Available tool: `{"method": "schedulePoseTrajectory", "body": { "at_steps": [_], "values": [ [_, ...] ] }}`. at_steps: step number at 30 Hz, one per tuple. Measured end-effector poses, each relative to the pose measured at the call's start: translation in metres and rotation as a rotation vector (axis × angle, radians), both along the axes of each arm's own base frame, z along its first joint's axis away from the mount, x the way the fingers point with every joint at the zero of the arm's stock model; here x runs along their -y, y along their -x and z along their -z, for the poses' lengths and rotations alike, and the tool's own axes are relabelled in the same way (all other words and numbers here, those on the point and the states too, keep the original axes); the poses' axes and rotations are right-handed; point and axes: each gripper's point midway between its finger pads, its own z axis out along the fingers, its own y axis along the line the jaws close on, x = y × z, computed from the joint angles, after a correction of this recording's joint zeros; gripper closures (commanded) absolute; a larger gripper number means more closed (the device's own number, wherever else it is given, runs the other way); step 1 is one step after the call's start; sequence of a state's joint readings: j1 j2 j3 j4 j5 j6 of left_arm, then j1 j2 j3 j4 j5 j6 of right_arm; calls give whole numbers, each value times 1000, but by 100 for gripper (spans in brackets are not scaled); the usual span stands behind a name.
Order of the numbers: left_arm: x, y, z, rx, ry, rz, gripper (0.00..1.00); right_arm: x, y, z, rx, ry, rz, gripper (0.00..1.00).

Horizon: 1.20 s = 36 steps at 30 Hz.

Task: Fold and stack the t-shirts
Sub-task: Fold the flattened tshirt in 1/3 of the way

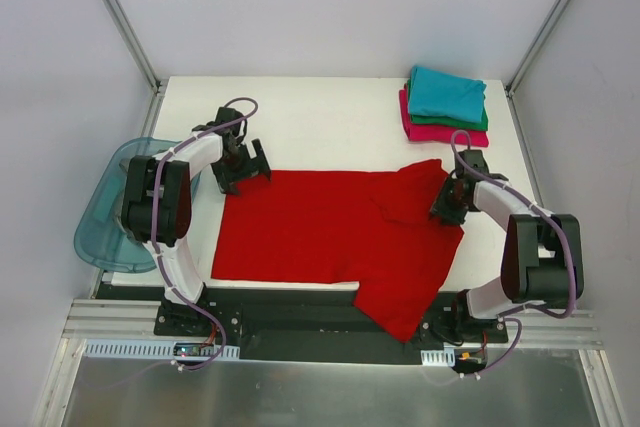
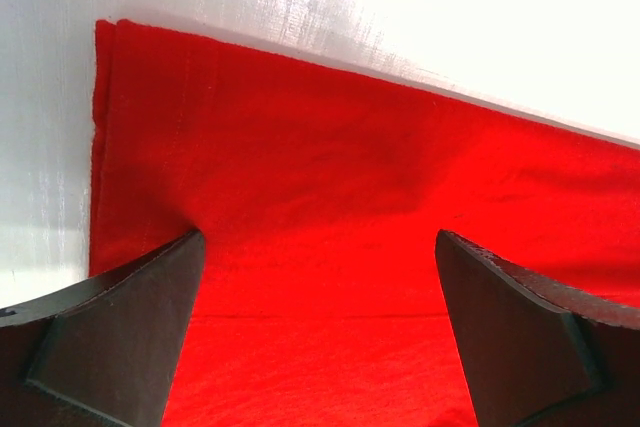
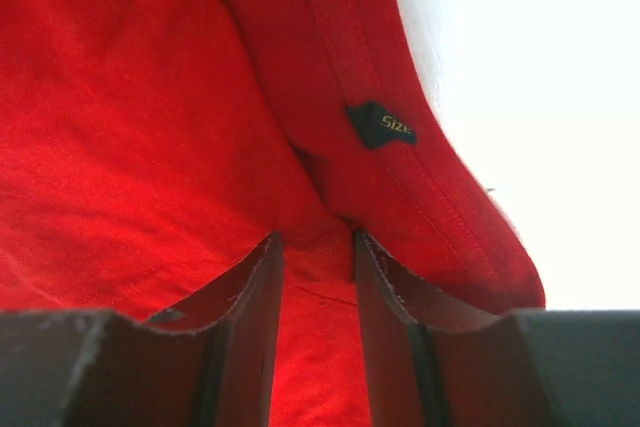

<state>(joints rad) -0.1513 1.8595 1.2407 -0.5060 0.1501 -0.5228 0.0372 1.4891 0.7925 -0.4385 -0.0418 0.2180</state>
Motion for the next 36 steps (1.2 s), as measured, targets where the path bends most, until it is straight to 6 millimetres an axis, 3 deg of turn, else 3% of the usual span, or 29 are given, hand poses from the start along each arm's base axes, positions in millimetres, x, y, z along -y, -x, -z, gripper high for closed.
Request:
{"method": "schedulePoseTrajectory", "body": {
  "at_steps": [4,8,17,22,25,27,31,34,36],
  "values": [
    [0,0,0,0,-2,-1,1,-1,-9,-1,36,-5,20,89],
    [-1,0,0,1,-2,-1,1,2,-9,-6,48,11,38,97],
    [-1,0,0,1,-3,-1,1,10,9,-44,112,72,51,96],
    [-1,0,1,0,-3,-3,1,13,31,-50,94,76,91,91],
    [-1,0,0,3,-3,-3,1,14,47,-47,62,79,104,70],
    [-1,0,0,5,-3,-3,1,16,52,-49,56,92,106,43],
    [-1,0,0,10,-1,-3,1,19,51,-61,97,104,85,17],
    [-1,0,0,10,-1,-3,1,12,34,-74,163,71,47,1],
    [-1,0,0,10,-1,-3,1,-1,16,-79,201,14,6,4]
  ]
}}
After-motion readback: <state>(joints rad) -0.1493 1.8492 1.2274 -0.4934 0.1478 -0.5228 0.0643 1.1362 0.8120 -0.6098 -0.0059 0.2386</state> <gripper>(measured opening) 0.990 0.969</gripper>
